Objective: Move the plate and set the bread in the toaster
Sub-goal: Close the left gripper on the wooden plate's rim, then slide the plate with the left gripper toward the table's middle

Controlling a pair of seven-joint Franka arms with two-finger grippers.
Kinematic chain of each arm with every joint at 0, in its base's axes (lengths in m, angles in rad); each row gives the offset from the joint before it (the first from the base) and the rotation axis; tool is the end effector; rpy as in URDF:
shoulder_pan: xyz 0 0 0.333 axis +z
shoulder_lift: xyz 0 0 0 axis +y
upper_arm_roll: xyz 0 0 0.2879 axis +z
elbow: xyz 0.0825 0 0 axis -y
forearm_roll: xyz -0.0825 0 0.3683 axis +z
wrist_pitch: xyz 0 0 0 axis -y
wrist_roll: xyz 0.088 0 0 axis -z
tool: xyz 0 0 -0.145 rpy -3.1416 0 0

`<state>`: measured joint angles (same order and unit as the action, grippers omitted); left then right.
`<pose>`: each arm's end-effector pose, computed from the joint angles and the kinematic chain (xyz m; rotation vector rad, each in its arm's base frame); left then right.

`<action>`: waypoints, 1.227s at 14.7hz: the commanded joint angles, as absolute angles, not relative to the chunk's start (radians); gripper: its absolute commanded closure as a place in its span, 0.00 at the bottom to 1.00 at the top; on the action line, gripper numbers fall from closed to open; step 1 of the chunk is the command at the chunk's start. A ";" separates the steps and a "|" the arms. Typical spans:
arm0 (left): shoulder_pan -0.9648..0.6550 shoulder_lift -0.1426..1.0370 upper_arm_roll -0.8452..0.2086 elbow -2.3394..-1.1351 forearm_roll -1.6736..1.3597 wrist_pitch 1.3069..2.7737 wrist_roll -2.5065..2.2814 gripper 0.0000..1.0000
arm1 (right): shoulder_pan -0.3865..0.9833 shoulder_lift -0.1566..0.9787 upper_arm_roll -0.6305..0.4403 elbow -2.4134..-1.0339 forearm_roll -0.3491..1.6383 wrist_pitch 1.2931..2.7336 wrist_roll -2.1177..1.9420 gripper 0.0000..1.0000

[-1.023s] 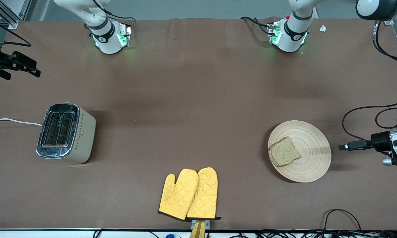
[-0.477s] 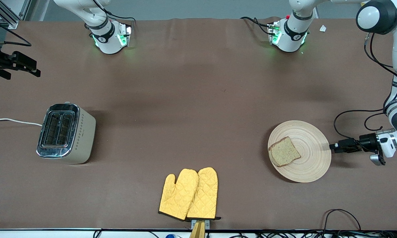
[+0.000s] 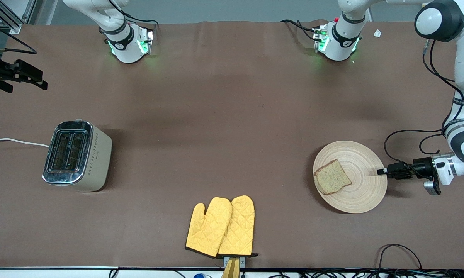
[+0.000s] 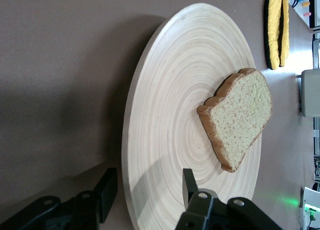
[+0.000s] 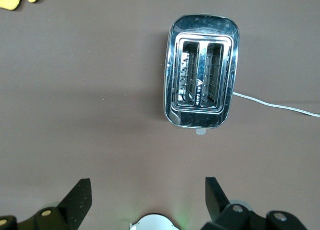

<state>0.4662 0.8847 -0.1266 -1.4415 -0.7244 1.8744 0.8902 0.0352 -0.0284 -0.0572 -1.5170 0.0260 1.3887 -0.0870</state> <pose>0.6249 0.1508 0.1215 2.2895 -0.1532 0.0883 0.5076 -0.0074 0.5826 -3.1032 -0.1064 0.1527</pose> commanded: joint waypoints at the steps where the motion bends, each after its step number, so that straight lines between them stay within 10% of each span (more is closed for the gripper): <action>1: 0.474 0.903 -0.130 -1.422 -0.741 1.852 0.914 0.58 | 0.034 -0.058 -0.058 -1.551 0.038 1.391 -0.094 0.00; 10: 0.471 0.900 -0.138 -1.419 -0.736 1.749 0.914 0.99 | 0.035 -0.058 -0.058 -1.551 0.038 1.391 -0.092 0.00; 18: 0.477 0.865 -0.303 -1.417 -0.741 1.669 0.820 1.00 | 0.035 -0.057 -0.058 -1.548 0.037 1.387 -0.104 0.00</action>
<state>0.4665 0.8917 -0.2507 -1.4198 -0.7295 1.7114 0.8778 0.0352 -0.0284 -0.0572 -1.5171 0.0260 1.3869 -0.0922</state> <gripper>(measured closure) 0.907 0.000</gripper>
